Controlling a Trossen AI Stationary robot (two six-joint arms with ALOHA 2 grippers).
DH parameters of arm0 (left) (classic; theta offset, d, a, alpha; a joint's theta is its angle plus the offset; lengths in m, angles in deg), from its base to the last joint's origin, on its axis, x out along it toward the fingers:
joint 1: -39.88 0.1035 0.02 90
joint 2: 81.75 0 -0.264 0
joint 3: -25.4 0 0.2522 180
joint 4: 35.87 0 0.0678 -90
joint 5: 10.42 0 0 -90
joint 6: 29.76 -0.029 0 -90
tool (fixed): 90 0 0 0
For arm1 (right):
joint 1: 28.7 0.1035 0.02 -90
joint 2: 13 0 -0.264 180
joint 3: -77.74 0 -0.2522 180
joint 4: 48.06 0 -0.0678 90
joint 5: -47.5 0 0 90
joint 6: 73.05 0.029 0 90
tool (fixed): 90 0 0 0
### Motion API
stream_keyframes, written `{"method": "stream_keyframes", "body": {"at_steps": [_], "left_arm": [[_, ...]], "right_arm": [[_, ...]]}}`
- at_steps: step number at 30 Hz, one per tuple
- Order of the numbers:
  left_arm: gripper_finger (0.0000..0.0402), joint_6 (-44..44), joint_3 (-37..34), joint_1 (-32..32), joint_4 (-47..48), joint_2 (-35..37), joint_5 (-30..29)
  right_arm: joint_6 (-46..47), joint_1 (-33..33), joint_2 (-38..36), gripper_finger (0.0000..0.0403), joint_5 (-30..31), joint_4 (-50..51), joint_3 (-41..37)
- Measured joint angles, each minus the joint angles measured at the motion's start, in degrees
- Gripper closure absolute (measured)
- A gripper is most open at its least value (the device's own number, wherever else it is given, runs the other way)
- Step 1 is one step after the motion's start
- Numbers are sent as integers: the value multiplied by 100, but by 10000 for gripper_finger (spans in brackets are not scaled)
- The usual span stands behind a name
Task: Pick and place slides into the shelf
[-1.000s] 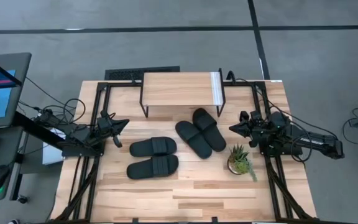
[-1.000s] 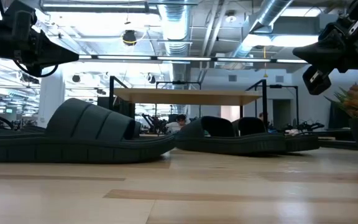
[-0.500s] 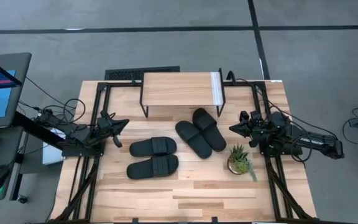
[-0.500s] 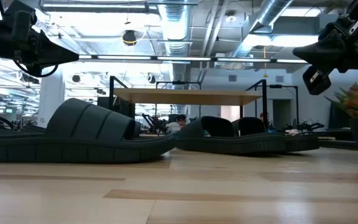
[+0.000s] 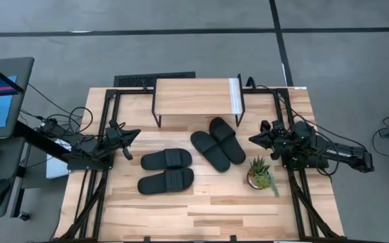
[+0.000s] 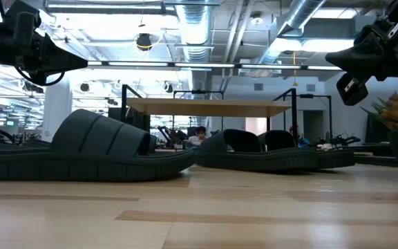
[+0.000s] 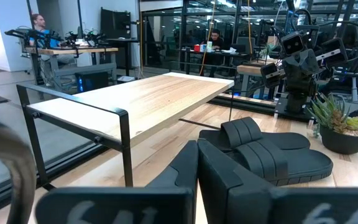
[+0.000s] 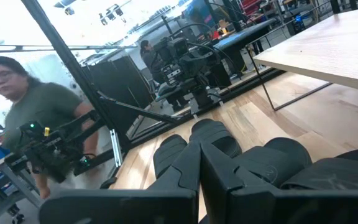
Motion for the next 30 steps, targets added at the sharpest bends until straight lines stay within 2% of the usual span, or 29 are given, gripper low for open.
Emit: {"method": "stream_keyframes", "body": {"at_steps": [17, 23, 30], "left_arm": [[401, -25, 0, 2, -1, 0, 0], [402, -773, 0, 0, 0, 0, -27], [401, -796, 0, 0, 0, 0, -27]], "right_arm": [[1, 1, 2, 403, 1, -1, -2], [0, 0, 1, 403, -1, -1, 0], [1, -1, 2, 403, -1, -1, -2]]}}
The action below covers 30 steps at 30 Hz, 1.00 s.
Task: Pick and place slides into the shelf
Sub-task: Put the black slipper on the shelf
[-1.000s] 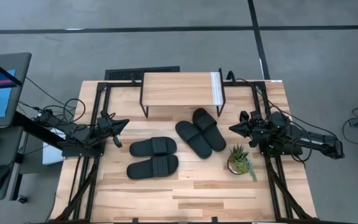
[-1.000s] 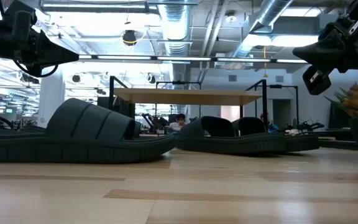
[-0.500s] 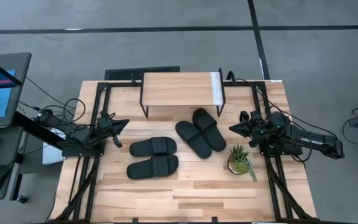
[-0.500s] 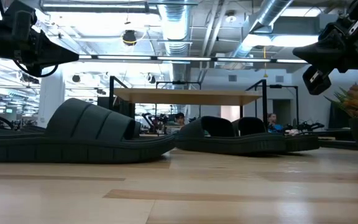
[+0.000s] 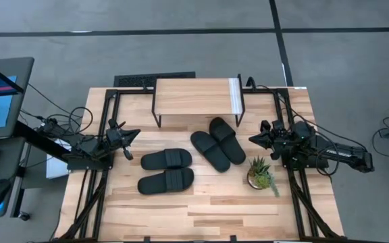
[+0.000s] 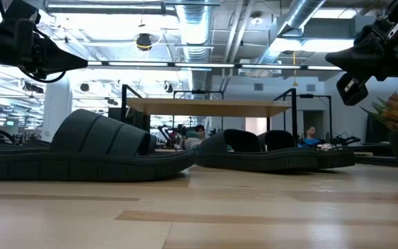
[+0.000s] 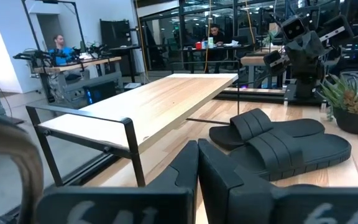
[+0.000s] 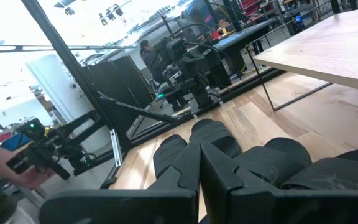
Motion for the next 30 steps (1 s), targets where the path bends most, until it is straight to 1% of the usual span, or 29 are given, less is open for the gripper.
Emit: {"method": "stream_keyframes", "body": {"at_steps": [4, 13, 16, 20, 23, 24, 25, 27, 29, 30], "left_arm": [[401, -22, 0, 0, 0, 0, 2], [401, 303, 0, 1, -5, 0, 18], [402, 988, -5, 0, -56, 0, 39], [401, 1787, -17, 1, -154, -1, 37], [402, 2437, -22, 1, -248, 0, 41], [401, 2664, -22, 2, -283, -1, 38], [401, 2886, -22, 2, -317, 0, 20], [401, 3293, -22, 2, -397, -2, -9], [401, 3479, -20, 0, -412, -1, -16], [401, 3528, -20, 2, -406, -1, -31]], "right_arm": [[0, 0, 0, 403, 2, 2, 1], [-2, 1, 0, 403, 0, 2, 2], [-55, 0, 0, 403, 5, 1, 1], [-458, -51, 0, 403, 43, 0, 0], [-501, -48, -1, 403, 94, -11, 1], [-500, -49, -1, 403, 272, -22, 1], [-499, -55, 0, 403, 573, -49, 1], [-498, -57, -2, 403, 1350, -58, 2], [-311, -57, -6, 403, 2124, -56, 1], [-134, -59, -7, 403, 2319, -64, 1]]}}
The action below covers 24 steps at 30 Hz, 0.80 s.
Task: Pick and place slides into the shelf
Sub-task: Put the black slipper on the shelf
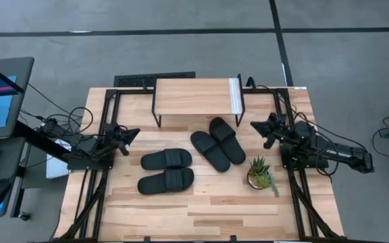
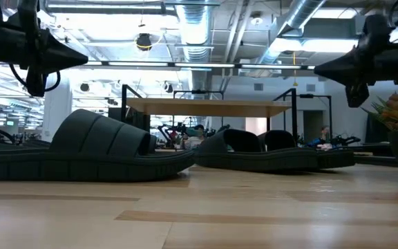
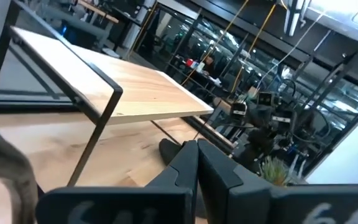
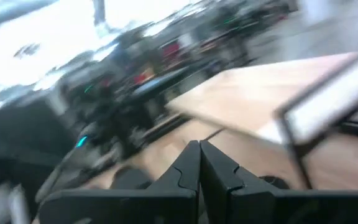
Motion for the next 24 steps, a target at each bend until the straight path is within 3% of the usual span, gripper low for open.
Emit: {"method": "stream_keyframes", "body": {"at_steps": [6, 13, 19, 24], "left_arm": [[401, 510, -90, 0, 4, -8, 104], [401, 528, -109, 0, -114, -27, 1181], [401, -463, -109, 0, -116, -27, 1420], [402, -683, -111, 2, -168, -25, 1379]], "right_arm": [[977, -71, 0, 403, 142, 44, -1], [1292, -210, 0, 403, 46, -253, -1], [1252, -198, 1, 403, -824, -1028, -1], [964, -205, 0, 403, -507, -2483, -1]]}}
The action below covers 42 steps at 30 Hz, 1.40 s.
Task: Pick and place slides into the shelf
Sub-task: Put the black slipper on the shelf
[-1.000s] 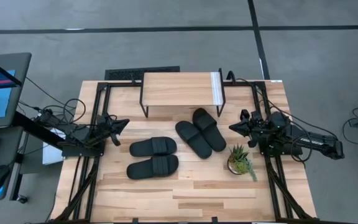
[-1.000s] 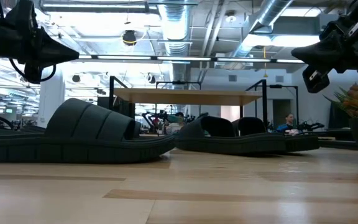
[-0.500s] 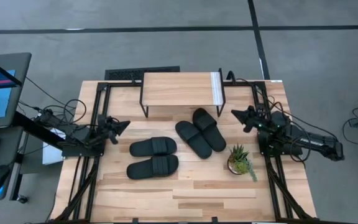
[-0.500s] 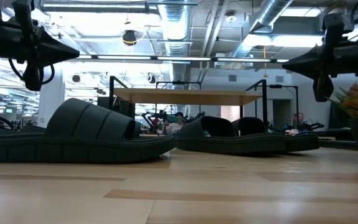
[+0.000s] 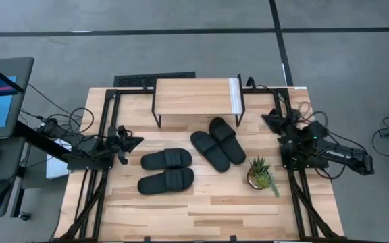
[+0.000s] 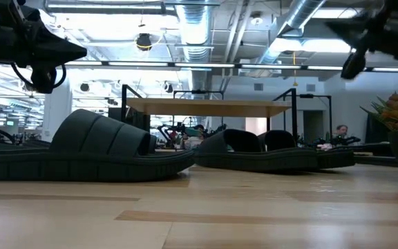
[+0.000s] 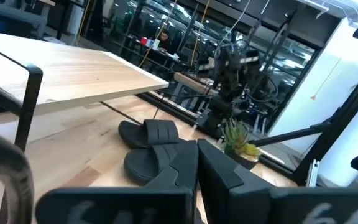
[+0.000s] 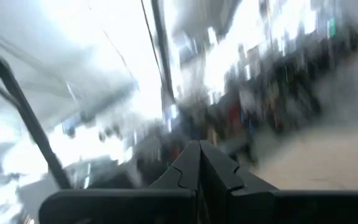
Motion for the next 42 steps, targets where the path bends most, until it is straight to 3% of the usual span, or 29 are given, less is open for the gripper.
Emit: {"method": "stream_keyframes", "body": {"at_steps": [4, 7, 16, 22, 29, 33, 42], "left_arm": [[401, -7, 0, 0, -216, 2, -9], [401, -10, 0, 0, -212, 2, -117], [402, -113, 0, 0, -136, 0, -348], [401, 333, -1, 3, -187, 2, -1019], [399, 574, -2, 2, -46, 2, -596], [376, 633, -2, 2, 56, -12, -525], [276, 796, -2, 2, 102, -63, -809]], "right_arm": [[-691, -7, 0, 403, 802, -945, 0], [-629, -7, 0, 403, 1343, -1018, 0], [-137, 46, 0, 403, 1168, -732, 0], [-128, 30, 2, 403, 1176, -638, 0], [-126, 30, 1, 403, 1176, -415, 0], [-126, 30, 2, 403, 1174, -305, 0], [-126, 30, 0, 403, 1173, -263, 0]]}}
